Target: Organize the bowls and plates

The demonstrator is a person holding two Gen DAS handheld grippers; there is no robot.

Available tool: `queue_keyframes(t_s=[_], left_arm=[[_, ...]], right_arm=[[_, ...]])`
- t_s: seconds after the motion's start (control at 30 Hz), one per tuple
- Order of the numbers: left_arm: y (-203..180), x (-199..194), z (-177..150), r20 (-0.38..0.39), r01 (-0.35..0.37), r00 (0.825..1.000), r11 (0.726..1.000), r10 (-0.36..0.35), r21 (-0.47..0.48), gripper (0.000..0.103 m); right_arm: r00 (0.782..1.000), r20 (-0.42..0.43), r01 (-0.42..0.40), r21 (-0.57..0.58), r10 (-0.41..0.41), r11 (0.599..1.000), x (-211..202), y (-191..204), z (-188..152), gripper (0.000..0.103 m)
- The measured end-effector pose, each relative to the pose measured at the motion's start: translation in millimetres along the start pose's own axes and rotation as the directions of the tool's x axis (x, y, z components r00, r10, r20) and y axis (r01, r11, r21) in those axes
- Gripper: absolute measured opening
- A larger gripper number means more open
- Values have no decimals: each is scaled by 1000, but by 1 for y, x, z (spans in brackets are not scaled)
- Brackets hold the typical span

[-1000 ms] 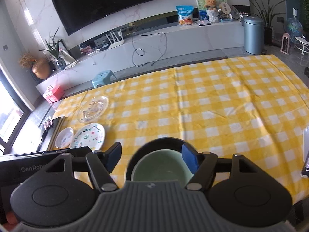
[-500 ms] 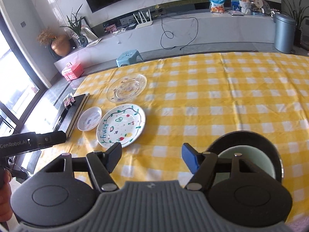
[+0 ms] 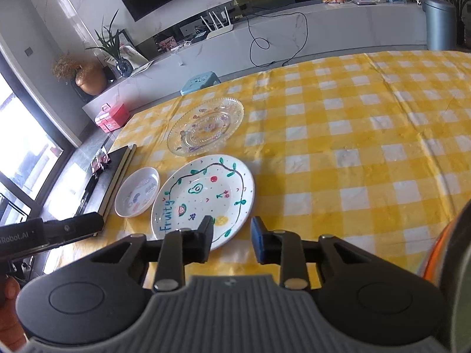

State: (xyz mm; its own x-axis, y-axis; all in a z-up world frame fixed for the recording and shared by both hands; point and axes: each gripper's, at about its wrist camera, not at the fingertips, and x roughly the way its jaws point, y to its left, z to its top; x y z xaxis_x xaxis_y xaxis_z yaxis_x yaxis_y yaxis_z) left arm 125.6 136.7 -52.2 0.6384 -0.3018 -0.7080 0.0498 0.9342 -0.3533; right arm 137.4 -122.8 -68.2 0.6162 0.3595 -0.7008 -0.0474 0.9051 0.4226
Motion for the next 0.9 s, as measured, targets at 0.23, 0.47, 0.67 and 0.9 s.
queue_keyframes(t_s=[0.23, 0.47, 0.67, 0.9], left_arm=[[27, 44, 0, -14, 34, 999, 996, -35, -80, 34], [35, 65, -2, -16, 35, 999, 993, -37, -116, 34], [37, 73, -2, -7, 41, 999, 990, -43, -135, 34], [34, 80, -1, 5, 33, 999, 990, -32, -139, 27]], right_arm=[[1000, 18, 0, 93, -2, 996, 35, -14, 11, 26], [1000, 1, -7, 153, 7, 988, 59, -23, 15, 25], [1000, 3, -18, 167, 18, 986, 70, -30, 16, 24], [1000, -4, -26, 151, 26, 988, 75, -30, 17, 14]])
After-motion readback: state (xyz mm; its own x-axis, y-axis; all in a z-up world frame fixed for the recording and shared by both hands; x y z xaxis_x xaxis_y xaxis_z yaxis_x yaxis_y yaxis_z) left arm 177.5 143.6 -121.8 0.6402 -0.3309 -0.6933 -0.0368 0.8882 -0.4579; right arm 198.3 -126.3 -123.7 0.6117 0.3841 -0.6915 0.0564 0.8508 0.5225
